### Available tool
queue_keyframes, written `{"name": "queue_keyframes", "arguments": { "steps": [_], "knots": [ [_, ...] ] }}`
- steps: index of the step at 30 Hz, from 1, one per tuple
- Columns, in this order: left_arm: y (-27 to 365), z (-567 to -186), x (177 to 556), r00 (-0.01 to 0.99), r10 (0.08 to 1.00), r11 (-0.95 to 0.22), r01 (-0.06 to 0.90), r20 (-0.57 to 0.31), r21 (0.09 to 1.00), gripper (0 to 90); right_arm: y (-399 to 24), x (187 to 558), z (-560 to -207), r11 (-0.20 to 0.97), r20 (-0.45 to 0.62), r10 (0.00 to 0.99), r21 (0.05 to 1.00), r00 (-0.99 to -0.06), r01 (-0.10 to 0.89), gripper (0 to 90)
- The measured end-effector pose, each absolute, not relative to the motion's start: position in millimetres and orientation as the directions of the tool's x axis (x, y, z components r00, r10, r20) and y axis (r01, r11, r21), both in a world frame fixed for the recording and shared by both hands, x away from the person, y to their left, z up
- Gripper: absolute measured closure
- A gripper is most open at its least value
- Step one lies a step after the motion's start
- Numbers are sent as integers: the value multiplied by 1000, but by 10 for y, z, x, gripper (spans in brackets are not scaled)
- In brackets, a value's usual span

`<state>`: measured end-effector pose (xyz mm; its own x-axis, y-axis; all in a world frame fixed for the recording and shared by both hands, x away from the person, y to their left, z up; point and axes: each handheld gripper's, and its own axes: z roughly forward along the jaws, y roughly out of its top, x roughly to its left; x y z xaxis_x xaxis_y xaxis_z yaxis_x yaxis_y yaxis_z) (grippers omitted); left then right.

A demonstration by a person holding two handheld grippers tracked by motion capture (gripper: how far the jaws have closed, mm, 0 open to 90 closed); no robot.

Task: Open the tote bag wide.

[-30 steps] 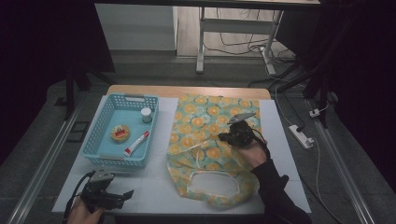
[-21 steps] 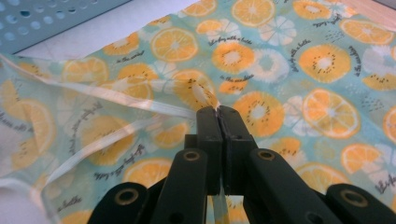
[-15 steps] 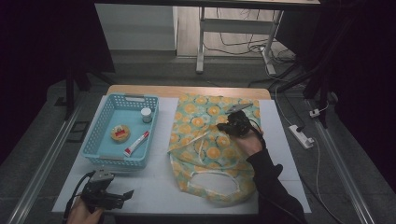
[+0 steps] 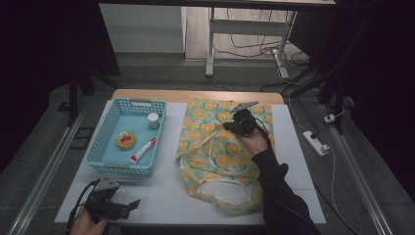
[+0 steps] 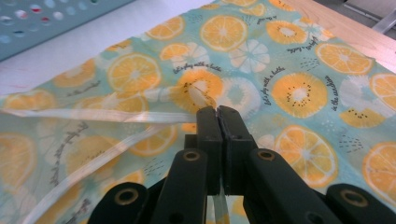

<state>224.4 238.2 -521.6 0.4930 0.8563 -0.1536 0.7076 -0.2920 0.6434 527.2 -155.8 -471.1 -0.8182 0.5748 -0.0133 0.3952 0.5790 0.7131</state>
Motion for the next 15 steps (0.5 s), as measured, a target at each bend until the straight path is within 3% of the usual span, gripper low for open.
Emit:
{"name": "queue_keyframes", "arguments": {
  "steps": [15],
  "knots": [
    [2373, -5215, 2240, 499, 854, -302, 703, -144, 644, 32, -1518, 5401, -5107, 615, 6, 586, 647, -810, 450, 849]
  ]
}}
